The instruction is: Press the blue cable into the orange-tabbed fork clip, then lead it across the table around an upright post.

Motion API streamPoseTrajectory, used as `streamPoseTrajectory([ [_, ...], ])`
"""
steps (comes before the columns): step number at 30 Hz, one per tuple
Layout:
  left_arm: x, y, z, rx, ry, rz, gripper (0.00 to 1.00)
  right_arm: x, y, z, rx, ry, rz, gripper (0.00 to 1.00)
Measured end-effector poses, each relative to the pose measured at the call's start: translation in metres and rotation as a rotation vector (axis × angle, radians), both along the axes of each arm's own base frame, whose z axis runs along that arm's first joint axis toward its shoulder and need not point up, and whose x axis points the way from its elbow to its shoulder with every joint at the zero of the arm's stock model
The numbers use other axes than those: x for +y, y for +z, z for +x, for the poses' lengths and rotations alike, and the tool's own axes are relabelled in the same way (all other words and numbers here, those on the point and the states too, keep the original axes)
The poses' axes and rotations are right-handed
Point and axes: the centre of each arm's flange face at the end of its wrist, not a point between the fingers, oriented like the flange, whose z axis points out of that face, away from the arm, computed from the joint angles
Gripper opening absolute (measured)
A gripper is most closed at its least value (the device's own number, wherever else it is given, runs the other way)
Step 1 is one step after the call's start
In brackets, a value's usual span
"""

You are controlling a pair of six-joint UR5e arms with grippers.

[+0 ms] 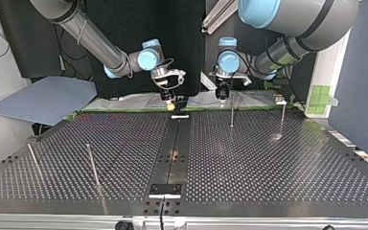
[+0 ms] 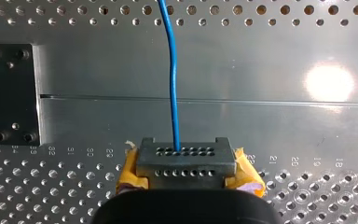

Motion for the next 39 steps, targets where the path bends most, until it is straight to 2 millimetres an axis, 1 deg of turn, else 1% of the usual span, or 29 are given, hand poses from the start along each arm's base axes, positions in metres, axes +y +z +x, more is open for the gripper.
streamPoseTrajectory([
  [7,0.004,0.002,0.003,-0.005,0.05,0.02,1.0,0.001,0.0,0.0,0.0,0.001,0.0,0.0],
  [13,0.002,0.003,0.005,-0.011,0.032,0.028,1.0,0.001,0.0,0.001,0.0,0.001,0.0,0.0],
  [14,0.001,0.003,0.005,-0.013,0.028,0.031,0.93,0.001,0.0,0.001,0.0,0.001,0.0,0.0],
  [15,0.0,0.003,0.005,-0.013,0.025,0.034,0.93,0.001,0.0,0.0,0.0,0.001,0.001,0.0],
  [16,0.0,0.003,0.005,-0.014,0.022,0.037,0.71,0.001,0.0,0.001,0.0,0.001,0.001,0.0],
  [17,-0.001,0.003,0.005,-0.014,0.02,0.04,0.55,0.001,0.0,0.0,0.001,0.001,0.001,0.0],
  [18,-0.001,0.003,0.005,-0.014,0.019,0.043,0.55,0.001,0.0,0.0,0.001,0.001,0.001,0.0],
  [19,-0.001,0.003,0.005,-0.013,0.02,0.046,0.36,0.001,0.0,0.0,0.001,0.001,0.001,0.0],
  [20,-0.001,0.003,0.004,-0.013,0.023,0.05,0.08,0.001,0.0,0.0,0.001,0.001,0.001,0.0],
  [21,-0.001,0.003,0.004,-0.013,0.026,0.053,0.08,0.001,0.0,0.0,0.001,0.001,0.001,0.0],
  [22,0.0,0.003,0.005,-0.013,0.029,0.056,0.0,0.001,0.0,0.0,0.001,0.001,0.001,0.0],
  [35,-0.006,0.005,0.005,-0.012,0.022,0.07,0.0,0.0,0.0,0.0,0.002,0.0,0.002,0.0],
  [39,-0.007,0.01,0.005,-0.007,0.039,0.102,0.0,-0.003,0.002,-0.001,0.003,-0.011,0.001,0.0],
])
